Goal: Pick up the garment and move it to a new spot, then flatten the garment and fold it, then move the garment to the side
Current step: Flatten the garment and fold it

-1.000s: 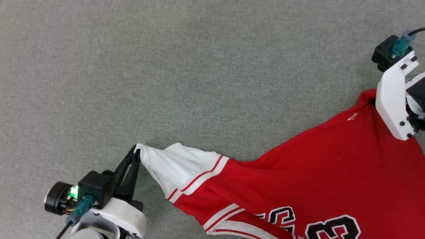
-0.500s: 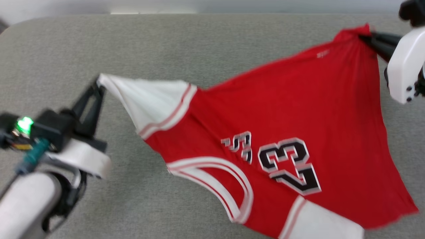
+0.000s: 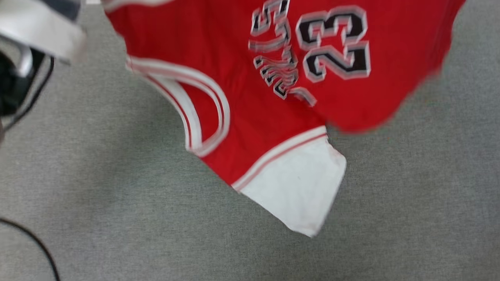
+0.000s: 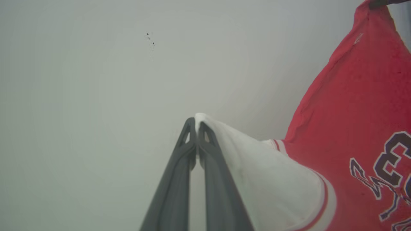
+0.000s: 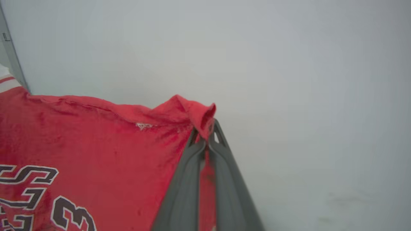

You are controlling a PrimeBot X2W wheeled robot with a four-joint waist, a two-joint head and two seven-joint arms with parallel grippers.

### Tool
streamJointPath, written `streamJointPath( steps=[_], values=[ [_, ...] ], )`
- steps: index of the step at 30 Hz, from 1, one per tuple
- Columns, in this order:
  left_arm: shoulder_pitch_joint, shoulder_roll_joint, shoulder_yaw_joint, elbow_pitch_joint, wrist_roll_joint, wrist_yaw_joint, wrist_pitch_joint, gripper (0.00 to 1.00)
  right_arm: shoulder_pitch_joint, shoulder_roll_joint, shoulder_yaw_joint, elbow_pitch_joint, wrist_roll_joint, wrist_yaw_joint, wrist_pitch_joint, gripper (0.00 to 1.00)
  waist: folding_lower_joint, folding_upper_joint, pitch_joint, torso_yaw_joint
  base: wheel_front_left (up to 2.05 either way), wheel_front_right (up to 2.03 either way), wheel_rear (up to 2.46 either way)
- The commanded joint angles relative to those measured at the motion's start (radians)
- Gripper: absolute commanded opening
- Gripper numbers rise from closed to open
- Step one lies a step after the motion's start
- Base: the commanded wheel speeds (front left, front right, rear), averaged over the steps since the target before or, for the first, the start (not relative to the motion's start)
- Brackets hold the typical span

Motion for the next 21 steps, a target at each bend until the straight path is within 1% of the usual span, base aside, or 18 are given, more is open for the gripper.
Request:
streamJointPath(
  steps=[1,4,6,11,13,15,17,21],
  values=[
    [-0.062,-0.026,-0.002,0.022,0.006,-0.022,0.006,0.0,-0.042,0.023,-0.016,0.014,-0.029,-0.001,-0.009,0.0,-0.0001,-0.0001,0.031,-0.009,0.0,0.0,0.0],
    [-0.187,-0.084,-0.013,0.082,0.016,-0.065,0.021,0.0,-0.113,0.058,-0.054,0.05,-0.088,-0.001,-0.019,0.0,-0.0001,-0.0001,0.061,-0.006,0.0,0.0,0.0],
    [-0.267,-0.11,-0.016,0.122,0.029,-0.087,0.028,0.0,-0.167,0.082,-0.083,0.075,-0.118,-0.001,-0.029,0.0,-0.0001,-0.0001,0.081,-0.004,0.0,0.0,0.0],
    [-0.456,-0.18,-0.019,0.267,0.041,-0.152,0.024,0.0,-0.283,0.125,-0.109,0.146,-0.199,-0.001,-0.025,0.0,-0.0001,-0.0001,0.124,0.005,0.0,0.0,0.0],
    [-0.527,-0.211,-0.009,0.329,0.035,-0.171,0.015,0.0,-0.339,0.14,-0.121,0.177,-0.226,-0.001,-0.03,0.0,-0.0001,-0.0001,0.14,0.007,0.0,0.0,0.0],
    [-0.608,-0.225,-0.008,0.384,0.051,-0.188,0.005,0.0,-0.392,0.157,-0.132,0.211,-0.254,-0.001,-0.036,0.0,-0.0001,-0.0001,0.155,0.01,0.0,0.0,0.0],
    [-0.681,-0.251,-0.005,0.434,0.049,-0.205,-0.009,0.0,-0.445,0.168,-0.131,0.239,-0.284,-0.001,-0.043,0.0,-0.0001,-0.0001,0.17,0.014,0.0,0.0,0.0],
    [-0.818,-0.277,-0.009,0.533,0.07,-0.228,-0.034,0.0,-0.542,0.195,-0.14,0.294,-0.32,-0.001,-0.064,0.0,-0.0001,-0.0001,0.194,0.025,0.0,0.0,0.0]
  ],
)
